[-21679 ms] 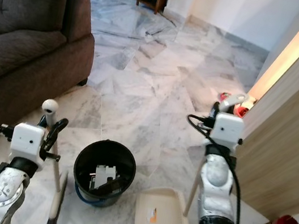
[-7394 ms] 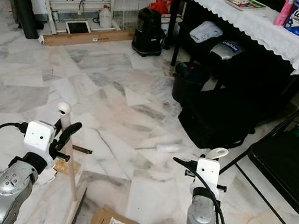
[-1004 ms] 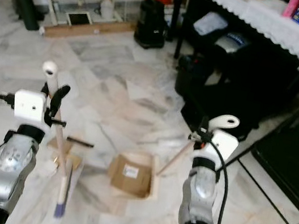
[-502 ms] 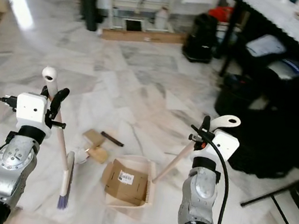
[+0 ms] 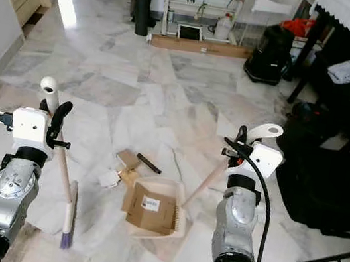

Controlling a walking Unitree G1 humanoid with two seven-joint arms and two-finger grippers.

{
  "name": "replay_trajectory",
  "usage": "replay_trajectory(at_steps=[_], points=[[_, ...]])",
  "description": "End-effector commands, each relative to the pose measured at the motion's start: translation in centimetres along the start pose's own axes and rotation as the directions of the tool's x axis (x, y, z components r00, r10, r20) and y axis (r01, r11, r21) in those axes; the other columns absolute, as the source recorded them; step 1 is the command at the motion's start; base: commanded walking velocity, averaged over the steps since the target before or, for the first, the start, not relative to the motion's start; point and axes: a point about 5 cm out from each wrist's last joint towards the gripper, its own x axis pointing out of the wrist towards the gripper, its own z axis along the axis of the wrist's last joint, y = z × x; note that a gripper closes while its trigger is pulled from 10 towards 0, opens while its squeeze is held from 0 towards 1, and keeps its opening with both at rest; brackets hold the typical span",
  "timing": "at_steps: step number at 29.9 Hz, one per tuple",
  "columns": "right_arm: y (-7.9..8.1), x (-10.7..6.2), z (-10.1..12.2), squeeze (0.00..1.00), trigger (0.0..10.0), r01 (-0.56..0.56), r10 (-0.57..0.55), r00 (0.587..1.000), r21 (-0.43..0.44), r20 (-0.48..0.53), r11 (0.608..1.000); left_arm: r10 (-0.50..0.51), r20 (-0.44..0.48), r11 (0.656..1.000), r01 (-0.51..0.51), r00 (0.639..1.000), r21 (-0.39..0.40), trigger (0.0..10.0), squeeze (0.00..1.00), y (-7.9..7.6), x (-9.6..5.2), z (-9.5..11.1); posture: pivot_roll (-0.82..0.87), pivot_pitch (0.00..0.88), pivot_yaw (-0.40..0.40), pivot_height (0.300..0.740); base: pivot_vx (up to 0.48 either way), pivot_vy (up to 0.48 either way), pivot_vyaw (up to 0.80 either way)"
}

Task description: Sweep floor

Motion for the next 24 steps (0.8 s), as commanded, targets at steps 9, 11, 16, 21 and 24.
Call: replay_trajectory(at_steps=[9, 11, 16, 21, 24], points=[[0.0, -0.4, 1.3, 0.0, 10.0, 0.013, -0.014, 0.998, 0.018, 0.062, 1.0, 0.018, 0.016, 1.0, -0.019, 1.0, 0.022, 10.0, 0.0, 0.9, -0.8, 0.3, 0.08, 0.0, -0.041, 0.74, 0.0, 0.0, 0.79], [-0.1, -0.8, 1.2, 0.0, 10.0, 0.016, -0.017, 0.998, 0.015, 0.061, 1.0, -0.019, 0.001, 1.0, 0.019, 1.0, 0.023, 10.0, 0.0, 0.3, -1.0, 0.0, 0.07, 0.0, -0.023, 0.74, 0.0, 0.0, 0.79], [-1.6, -1.5, 1.1, 0.0, 10.0, 0.058, -0.058, 0.997, -0.015, 0.057, 0.998, -0.074, 0.0, 0.997, 0.074, 0.997, -0.009, 10.0, 0.0, -1.4, -1.2, 0.1, 0.06, 0.0, -0.008, 0.74, 0.0, 0.0, 0.79], [-1.8, -1.6, 1.4, 0.0, 10.0, 0.067, -0.066, 0.996, -0.02, 0.06, 0.998, -0.095, -0.015, 0.995, 0.095, 0.995, -0.016, 10.0, 0.0, -1.9, -1.4, -0.2, 0.04, 0.0, 0.007, 0.74, 0.0, 0.0, 0.79], [-1.7, -1.6, 1.6, 0.0, 10.0, 0.066, -0.065, 0.996, -0.022, 0.063, 0.998, -0.097, -0.017, 0.995, 0.097, 0.995, -0.018, 10.0, 0.0, -2.0, -1.3, -0.2, 0.03, 0.0, 0.009, 0.74, 0.0, 0.0, 0.79]])
